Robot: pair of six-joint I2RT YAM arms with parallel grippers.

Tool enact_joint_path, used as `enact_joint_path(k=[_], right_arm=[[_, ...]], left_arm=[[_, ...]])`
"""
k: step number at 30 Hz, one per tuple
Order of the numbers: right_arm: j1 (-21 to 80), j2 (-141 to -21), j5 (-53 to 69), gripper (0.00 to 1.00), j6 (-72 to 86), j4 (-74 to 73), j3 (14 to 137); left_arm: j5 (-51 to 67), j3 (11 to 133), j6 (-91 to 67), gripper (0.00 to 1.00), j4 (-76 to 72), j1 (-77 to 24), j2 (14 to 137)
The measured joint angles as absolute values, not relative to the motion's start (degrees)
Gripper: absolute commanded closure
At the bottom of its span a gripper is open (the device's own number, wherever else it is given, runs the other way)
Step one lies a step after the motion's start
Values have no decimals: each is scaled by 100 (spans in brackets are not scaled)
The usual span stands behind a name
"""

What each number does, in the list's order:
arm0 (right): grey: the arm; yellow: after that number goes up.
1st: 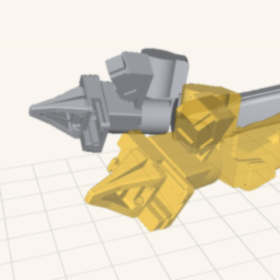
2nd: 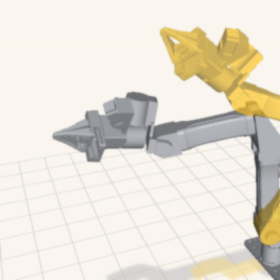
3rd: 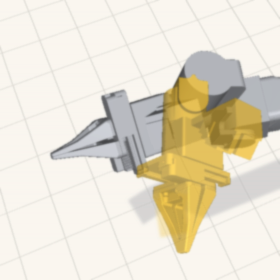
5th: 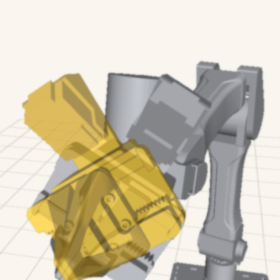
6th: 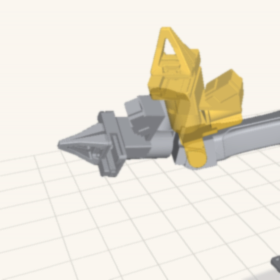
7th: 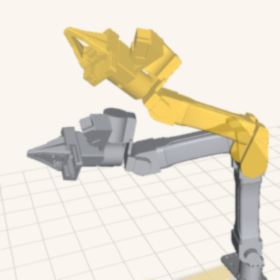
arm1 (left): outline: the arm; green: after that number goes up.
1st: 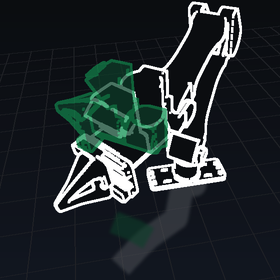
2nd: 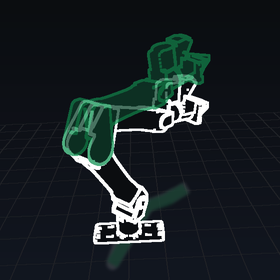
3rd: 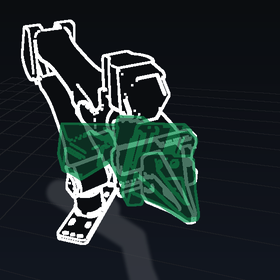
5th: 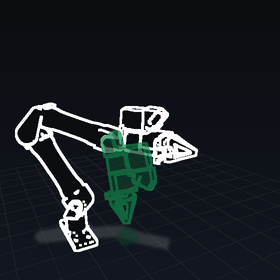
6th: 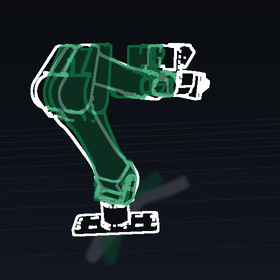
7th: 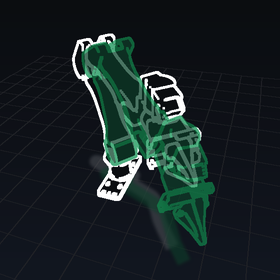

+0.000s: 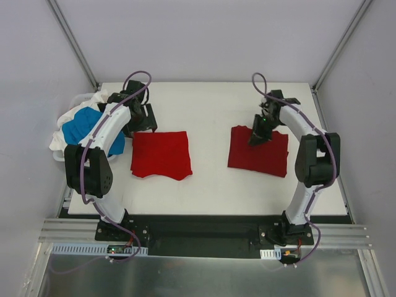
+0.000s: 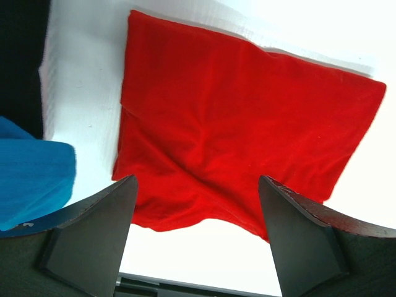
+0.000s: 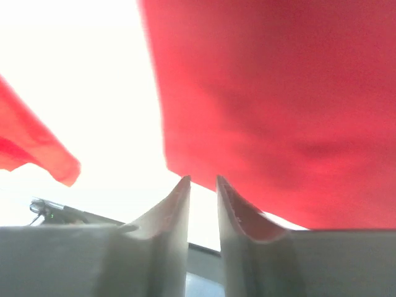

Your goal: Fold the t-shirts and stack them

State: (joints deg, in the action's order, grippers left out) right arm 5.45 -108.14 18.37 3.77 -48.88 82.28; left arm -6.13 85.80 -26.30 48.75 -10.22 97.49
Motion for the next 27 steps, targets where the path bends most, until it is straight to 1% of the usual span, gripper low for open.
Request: enact_joint_path(k=[1,2,4,6,8,9,10,11,12,13,14,15,21,27], right_arm=[[808,-10796,1846,60,386,-4897,8495],[1039,-10779,1885,56,432,-4860,8683],[1612,-10739,2005,53,515,-4718,8980],[2196,-10737,2117,53,639,-4567,9052],[2735,-10844,2209,72,810,-4543,9063],[2936,-10932,2250,86,860,-4541,9083],[3098,-11028,2265,99,902,-4554,9133],[3299,-11214,2276,99,1007,-4576,9262],[3417,-11358,2283,99,1026,-4558,9362],[3566,-11572,2283,99,1127,-4545,9526],[3673,-11740,2296,99,1197,-4473,9629],[3758,-11880,2303,99,1282,-4394,9706],[3879,-12534,2349,99,1693,-4222,10416],[3798,-12501,2335,99,1752,-4091,10368]], left_arm=[[-670,8580,-2622,20,4875,-1046,9749],[-701,8580,-2613,19,4877,-1057,9749],[-779,8554,-2604,20,4875,-1098,9749],[-843,8403,-2598,20,4858,-1170,9747],[-954,8141,-2596,20,4869,-1258,9747],[-974,8029,-2593,20,4897,-1313,9747],[-1002,7918,-2591,25,4932,-1363,9747],[-1007,7822,-2589,31,4963,-1400,9747],[-1007,7773,-2591,38,4969,-1435,9747],[-1000,7734,-2593,75,4974,-1466,9747],[-996,7703,-2604,90,4963,-1474,9738],[-982,7684,-2633,100,4952,-1481,9725],[-867,7669,-2655,100,4886,-1479,9524],[-202,7032,-2705,100,4178,-1463,9483]])
